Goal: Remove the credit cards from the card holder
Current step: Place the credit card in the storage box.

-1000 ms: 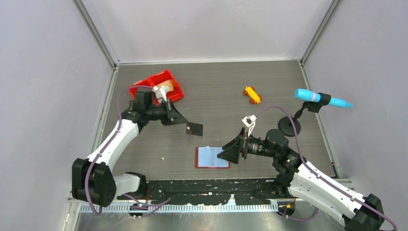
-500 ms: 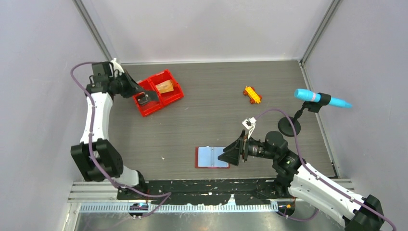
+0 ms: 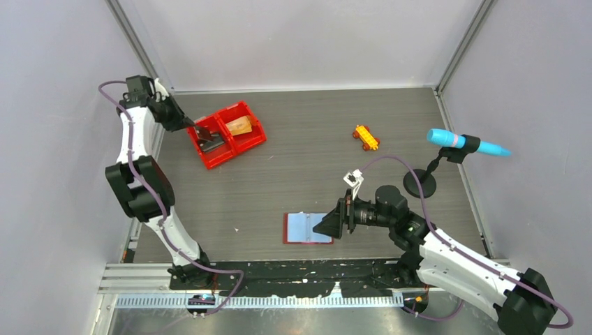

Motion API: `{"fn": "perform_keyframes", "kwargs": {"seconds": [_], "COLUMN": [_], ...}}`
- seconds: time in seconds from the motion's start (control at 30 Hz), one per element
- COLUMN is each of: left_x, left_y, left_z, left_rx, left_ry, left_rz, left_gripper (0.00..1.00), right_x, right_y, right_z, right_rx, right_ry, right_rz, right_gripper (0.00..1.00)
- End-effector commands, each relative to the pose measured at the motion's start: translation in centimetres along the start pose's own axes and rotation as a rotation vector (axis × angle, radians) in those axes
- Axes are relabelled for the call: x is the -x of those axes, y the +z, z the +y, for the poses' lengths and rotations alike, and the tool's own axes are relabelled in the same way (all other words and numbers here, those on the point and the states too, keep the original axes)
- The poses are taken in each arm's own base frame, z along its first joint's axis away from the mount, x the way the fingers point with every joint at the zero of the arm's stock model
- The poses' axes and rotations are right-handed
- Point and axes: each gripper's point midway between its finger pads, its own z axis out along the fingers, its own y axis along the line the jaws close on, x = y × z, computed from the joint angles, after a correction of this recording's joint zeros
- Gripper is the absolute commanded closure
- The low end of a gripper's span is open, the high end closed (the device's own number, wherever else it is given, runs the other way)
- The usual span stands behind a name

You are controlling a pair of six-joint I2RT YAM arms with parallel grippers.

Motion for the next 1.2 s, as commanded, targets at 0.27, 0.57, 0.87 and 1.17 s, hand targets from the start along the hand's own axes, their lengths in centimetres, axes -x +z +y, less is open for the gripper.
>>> {"fn": "perform_keyframes", "kwargs": {"seconds": [0.27,0.57,0.87,1.17], "left_x": [3.6,3.7,3.4,3.6], "left_y": [3.9,6.2,7.7,8.4], "left_z": [0.0,1.1,1.9,1.8], "left_rx": [-0.105,-0.1,-0.098,-0.118], "left_ry": [-0.068,-0.061,-0.067,-0.067], "left_rz": [0.014,0.05,0.065,0.066], "left_gripper": [1.0,1.0,1.0,1.0], "right_x": [3.0,3.8,4.1,4.1], "right_y": [2.0,2.7,2.9,2.9], "right_z": [0.1,-0.3,-0.4,-0.7], "right_rx": [-0.022,-0.046,-0.05,-0.057], "right_ry": [-0.032,-0.014,-0.012,-0.014], "right_rz": [0.002,0.008,0.011,0.008], "right_gripper": [0.05,0.05,0.05,0.05]}}
